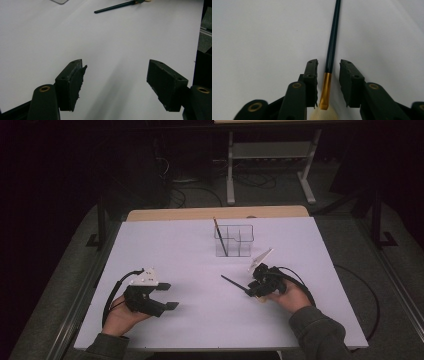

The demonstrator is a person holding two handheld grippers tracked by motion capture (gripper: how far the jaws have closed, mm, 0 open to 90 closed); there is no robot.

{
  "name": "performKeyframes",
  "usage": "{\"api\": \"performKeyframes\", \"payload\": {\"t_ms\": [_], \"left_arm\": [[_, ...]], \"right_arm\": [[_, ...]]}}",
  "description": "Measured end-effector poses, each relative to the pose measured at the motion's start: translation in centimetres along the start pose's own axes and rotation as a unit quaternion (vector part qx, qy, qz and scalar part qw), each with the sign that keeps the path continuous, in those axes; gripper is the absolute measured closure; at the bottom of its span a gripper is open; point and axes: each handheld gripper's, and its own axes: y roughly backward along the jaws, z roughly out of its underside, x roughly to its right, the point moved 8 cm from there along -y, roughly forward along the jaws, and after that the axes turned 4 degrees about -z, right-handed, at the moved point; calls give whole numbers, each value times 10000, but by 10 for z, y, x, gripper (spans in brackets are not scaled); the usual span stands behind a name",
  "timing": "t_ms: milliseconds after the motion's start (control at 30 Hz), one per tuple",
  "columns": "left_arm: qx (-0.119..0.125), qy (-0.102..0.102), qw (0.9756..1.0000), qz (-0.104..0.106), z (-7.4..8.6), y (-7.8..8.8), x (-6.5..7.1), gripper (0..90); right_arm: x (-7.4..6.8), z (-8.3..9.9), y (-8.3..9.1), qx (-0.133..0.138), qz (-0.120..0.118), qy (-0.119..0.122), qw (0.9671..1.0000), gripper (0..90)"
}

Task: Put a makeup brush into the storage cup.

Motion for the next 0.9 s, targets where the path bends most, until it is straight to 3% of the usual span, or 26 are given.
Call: {"api": "performKeyframes", "payload": {"t_ms": [233,900], "left_arm": [[-5,12,10000,0,0,0,0,290],[2,40,10000,-18,-1,0,0,291]], "right_arm": [[0,1,-2,-74,17,41,10000,719],[-2,0,-4,-227,343,375,9984,812]]}}
